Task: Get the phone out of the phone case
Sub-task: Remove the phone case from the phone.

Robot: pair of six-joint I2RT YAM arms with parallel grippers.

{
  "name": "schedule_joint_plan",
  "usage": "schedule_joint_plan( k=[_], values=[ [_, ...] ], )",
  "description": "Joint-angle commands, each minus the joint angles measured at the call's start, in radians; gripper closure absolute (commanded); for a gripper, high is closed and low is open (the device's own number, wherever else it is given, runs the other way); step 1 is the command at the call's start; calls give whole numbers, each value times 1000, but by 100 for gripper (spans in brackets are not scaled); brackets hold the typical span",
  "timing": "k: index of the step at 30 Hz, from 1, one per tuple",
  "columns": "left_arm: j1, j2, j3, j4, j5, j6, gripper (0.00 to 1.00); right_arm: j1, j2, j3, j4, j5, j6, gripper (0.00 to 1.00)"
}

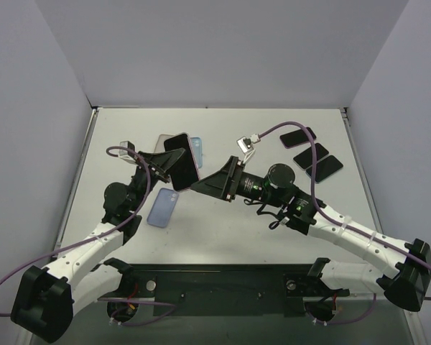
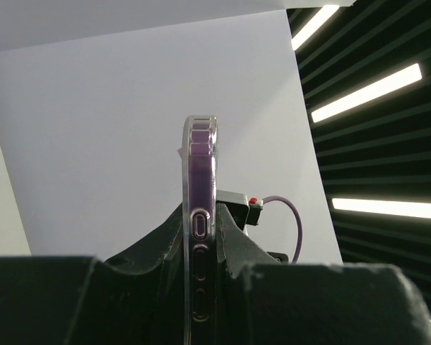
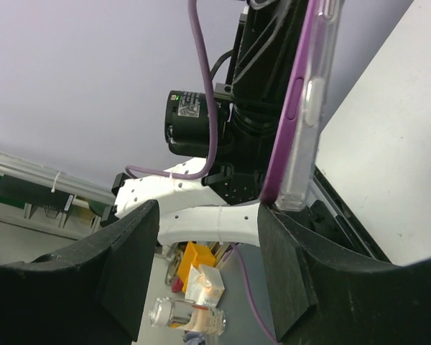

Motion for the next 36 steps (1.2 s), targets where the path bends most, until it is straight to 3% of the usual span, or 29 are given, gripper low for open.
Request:
schedule_joint_plan(
  k=[1, 10, 17, 19, 20, 22, 26, 32, 36],
  values=[
    [-10, -26, 65, 59, 34, 53, 100, -3, -18, 63, 56, 13, -16, 48],
    [-18, -48, 77, 62, 12, 75, 100, -17, 11, 49, 26, 30, -38, 46],
    [-15, -37, 97, 62, 9, 81, 100, -17, -59, -2, -15, 24, -110, 45],
    [-12, -22, 112, 66, 58, 101, 100, -20, -100, 15, -123, 88, -186, 45],
    [-12, -20, 120, 70, 72, 122, 100, -20, -116, 53, -267, 153, -213, 45],
    [-9, -29, 118, 51, 84, 138, 100, -23, -128, 76, -351, 151, -282, 46],
    [-3, -35, 94, 62, 87, 96, 100, -26, -145, 64, -342, 85, -323, 58],
    [-3, 1, 77, 165, 104, -5, 100, -23, -82, 30, -150, -71, -303, 62],
    [-3, 8, 75, 189, 112, -31, 100, -25, -55, 24, -84, -79, -287, 64]
  ],
)
